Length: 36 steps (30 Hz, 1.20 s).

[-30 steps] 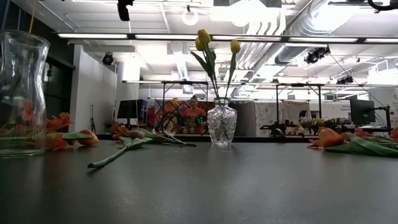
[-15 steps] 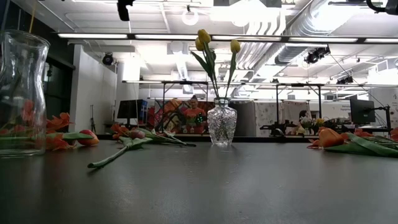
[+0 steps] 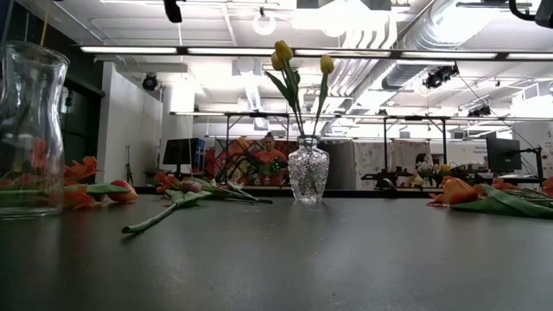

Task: Sort flowers into vase by color
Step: Put the right red tulip into the green vase, then adjust the green vase

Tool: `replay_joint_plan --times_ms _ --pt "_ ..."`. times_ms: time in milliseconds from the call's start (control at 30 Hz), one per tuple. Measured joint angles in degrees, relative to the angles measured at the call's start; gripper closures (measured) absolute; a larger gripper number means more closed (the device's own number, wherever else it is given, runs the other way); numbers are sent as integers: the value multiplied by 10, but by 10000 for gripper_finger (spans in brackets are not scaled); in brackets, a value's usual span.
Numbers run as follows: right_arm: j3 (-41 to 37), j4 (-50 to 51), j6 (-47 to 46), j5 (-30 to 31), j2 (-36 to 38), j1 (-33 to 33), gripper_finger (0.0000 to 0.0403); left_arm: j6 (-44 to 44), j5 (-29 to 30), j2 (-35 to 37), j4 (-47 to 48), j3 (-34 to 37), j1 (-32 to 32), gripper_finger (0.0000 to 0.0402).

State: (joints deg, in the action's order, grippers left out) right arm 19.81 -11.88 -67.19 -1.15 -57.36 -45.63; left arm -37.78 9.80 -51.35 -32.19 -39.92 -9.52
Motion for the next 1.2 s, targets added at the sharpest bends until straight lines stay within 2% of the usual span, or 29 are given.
replay_joint_plan --times_ms 233,333,433,533,667,733,1067,1200 --pt "0 0 -28 0 0 0 218 -1 17 -51 -60 0 0 190" --pt "0 0 -39 -1 0 3 199 -9 19 -80 -94 0 0 190" --pt "0 1 -35 -2 1 4 157 -13 19 -103 -118 0 0 190" --pt "0 16 -35 -18 1 4 98 -28 19 -112 -119 0 1 190" --pt "0 21 -34 -131 1 10 35 -30 18 -115 -119 0 1 190" --pt "0 20 -32 -156 1 6 18 -30 18 -114 -119 0 1 190" --pt "0 68 -19 -154 2 -46 4 -30 19 -114 -119 0 1 190" --pt "0 78 -35 -103 1 -73 4 -30 19 -114 -119 0 1 190"
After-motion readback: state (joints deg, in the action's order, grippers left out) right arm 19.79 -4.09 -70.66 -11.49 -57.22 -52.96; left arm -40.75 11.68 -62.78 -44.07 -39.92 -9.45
